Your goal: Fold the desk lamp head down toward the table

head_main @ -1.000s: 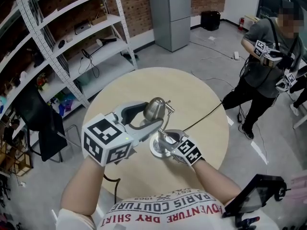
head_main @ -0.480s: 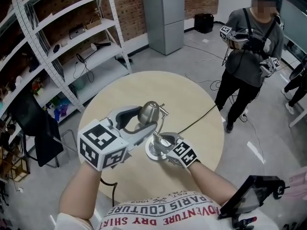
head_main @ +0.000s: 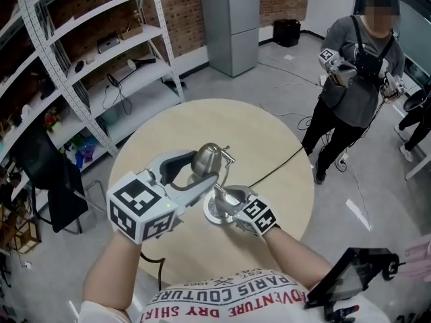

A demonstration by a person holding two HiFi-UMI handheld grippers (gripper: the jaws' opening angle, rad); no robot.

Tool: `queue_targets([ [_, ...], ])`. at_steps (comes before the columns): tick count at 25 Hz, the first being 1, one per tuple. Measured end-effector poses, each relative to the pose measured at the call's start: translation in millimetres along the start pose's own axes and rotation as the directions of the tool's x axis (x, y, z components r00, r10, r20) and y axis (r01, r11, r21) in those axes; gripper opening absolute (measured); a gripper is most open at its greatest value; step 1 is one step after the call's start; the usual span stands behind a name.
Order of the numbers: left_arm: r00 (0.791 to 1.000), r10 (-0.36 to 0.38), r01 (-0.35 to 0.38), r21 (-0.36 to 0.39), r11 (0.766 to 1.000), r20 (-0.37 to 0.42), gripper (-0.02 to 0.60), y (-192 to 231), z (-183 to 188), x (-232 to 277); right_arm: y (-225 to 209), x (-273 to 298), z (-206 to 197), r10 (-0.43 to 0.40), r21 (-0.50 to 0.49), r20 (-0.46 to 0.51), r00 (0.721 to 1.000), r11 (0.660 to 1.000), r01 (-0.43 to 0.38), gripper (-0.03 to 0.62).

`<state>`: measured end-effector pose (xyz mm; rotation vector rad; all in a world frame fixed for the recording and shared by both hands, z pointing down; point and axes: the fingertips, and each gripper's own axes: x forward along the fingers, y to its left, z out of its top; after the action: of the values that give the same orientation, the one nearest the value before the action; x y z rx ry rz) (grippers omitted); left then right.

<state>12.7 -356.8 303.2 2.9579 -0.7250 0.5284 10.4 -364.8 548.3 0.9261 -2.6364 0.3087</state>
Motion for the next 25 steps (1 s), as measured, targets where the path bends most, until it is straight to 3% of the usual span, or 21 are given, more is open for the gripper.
queue_targets([
  [25, 0.999, 0.046, -0.046, -0.007, 0.999, 0.027, 0.258, -2.5, -12.7, -14.2, -7.6, -0.8, 2.1, -0.024, 0.096, 0.059, 0.998, 0.995, 0.018, 0.137],
])
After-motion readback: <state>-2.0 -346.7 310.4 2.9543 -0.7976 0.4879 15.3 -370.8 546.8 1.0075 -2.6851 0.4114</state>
